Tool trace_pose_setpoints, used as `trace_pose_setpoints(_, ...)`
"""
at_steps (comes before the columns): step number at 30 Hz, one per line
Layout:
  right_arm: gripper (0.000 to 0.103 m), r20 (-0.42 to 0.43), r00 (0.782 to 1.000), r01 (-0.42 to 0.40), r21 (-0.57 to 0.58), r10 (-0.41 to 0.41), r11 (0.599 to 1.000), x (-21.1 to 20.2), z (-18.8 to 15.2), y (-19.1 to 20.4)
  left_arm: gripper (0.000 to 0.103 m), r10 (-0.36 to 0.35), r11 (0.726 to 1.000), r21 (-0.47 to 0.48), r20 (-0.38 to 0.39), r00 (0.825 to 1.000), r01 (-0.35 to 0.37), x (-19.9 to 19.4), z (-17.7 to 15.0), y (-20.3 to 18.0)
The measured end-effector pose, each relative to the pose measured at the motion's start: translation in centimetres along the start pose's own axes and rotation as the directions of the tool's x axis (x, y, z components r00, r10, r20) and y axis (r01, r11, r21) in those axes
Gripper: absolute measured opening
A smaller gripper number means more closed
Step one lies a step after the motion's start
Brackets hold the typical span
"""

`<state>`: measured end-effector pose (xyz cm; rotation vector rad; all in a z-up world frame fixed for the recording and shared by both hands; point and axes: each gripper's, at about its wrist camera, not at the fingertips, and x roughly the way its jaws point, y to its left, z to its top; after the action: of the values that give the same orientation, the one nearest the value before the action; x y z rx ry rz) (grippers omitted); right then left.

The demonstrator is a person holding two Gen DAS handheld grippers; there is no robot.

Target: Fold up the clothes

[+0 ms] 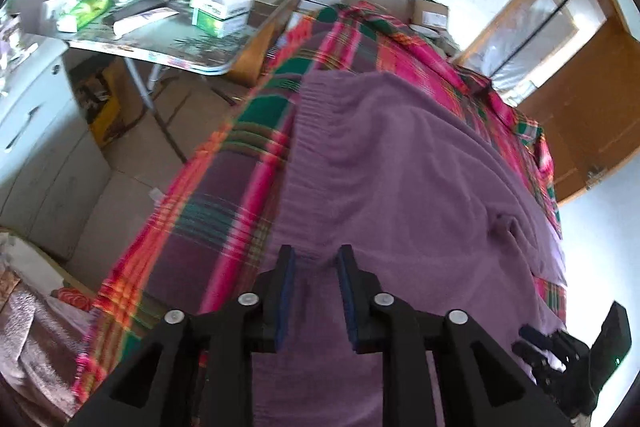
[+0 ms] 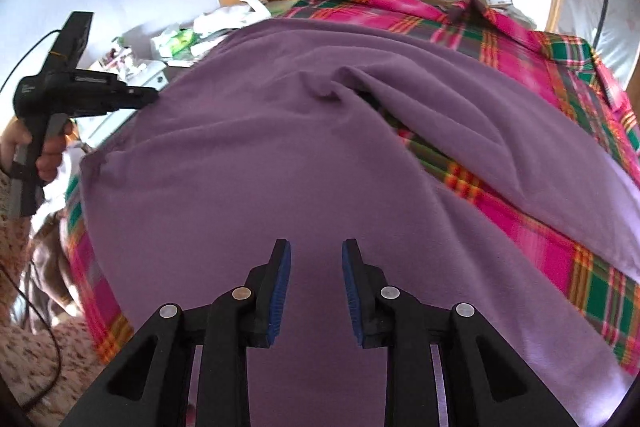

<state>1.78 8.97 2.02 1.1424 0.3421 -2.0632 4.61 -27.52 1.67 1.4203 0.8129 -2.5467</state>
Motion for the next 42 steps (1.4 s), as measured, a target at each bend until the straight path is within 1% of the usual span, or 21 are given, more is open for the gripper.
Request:
trace_pose_setpoints(3,0.028,0.009,1.000,-0.027,-0.052,0.027,0.998,0.3,0.3,2.0,0.022,-0.001,1.000,-0.021,-0.009,1.000,0.001,0.0,-0.1,0.8)
trace_pose_setpoints(7,0.029,-0.007,0.998,-0.055,-0.118,0.055,0.991,1.2,0.6,4.7,0.022,-0.008,0.999,-0.036,-0.028,1.000,0.007,-0.1,-0.6,1.7)
trace_pose_setpoints(10,0.031,-0.020,0.995,-0.097,-0.180,0.095,0.979,1.5,0.5,7.0,0.022,-0.002,0.999,-0.040,-0.035,0.999,0.000,-0.6,-1.2,2.2)
trace_pose_setpoints(13,0.031,-0.015,0.994,-0.107,-0.231,0.107,0.967,1.6,0.0,9.0,0.023,-0.004,0.998,-0.055,-0.051,0.999,0.002,-1.1,-2.2,2.9)
trace_pose_setpoints(16,0.031,-0.033,0.991,-0.132,-0.261,0.128,0.956,1.9,-0.5,10.4,0.024,-0.016,0.997,-0.070,-0.060,0.998,0.012,-1.7,-3.4,3.7)
trace_pose_setpoints(21,0.032,-0.053,0.991,-0.133,-0.282,0.123,0.950,2.0,-1.4,11.5,0.024,-0.019,0.995,-0.095,-0.060,0.998,0.013,-3.0,-5.0,4.6)
trace_pose_setpoints(23,0.034,-0.057,0.992,-0.128,-0.292,0.116,0.948,1.8,-1.8,11.6,0.024,-0.024,0.995,-0.103,-0.065,0.998,0.018,-3.4,-5.7,4.8)
trace_pose_setpoints(25,0.052,-0.058,0.993,-0.116,-0.294,0.104,0.949,1.7,-2.3,11.6,0.026,-0.032,0.994,-0.105,-0.069,0.997,0.025,-3.7,-6.3,4.7)
trace_pose_setpoints(28,0.052,-0.050,0.992,-0.130,-0.294,0.120,0.947,1.3,-3.1,12.0,0.026,-0.028,0.995,-0.102,-0.070,0.997,0.021,-3.9,-7.0,4.5)
trace_pose_setpoints(33,0.053,-0.004,0.999,-0.044,-0.371,0.046,0.927,1.3,-4.0,13.6,0.026,-0.030,0.993,-0.118,-0.073,0.997,0.021,-4.3,-7.5,4.4)
trace_pose_setpoints(36,0.053,0.018,1.000,-0.015,-0.363,0.023,0.932,1.5,-3.8,13.8,0.026,-0.040,0.991,-0.131,-0.072,0.997,0.030,-4.6,-7.6,4.5)
trace_pose_setpoints(38,0.053,0.018,1.000,-0.015,-0.335,0.023,0.942,1.8,-3.5,13.4,0.027,-0.049,0.990,-0.134,-0.070,0.996,0.039,-4.7,-7.7,4.5)
trace_pose_setpoints(41,0.052,0.027,1.000,-0.006,-0.296,0.014,0.955,2.2,-3.0,13.1,0.028,-0.033,0.991,-0.131,-0.072,0.997,0.023,-4.4,-7.8,4.2)
trace_pose_setpoints(42,0.047,0.032,0.999,0.001,-0.290,0.009,0.957,2.2,-2.9,13.1,0.028,-0.026,0.991,-0.129,-0.067,0.997,0.017,-4.4,-7.8,4.1)
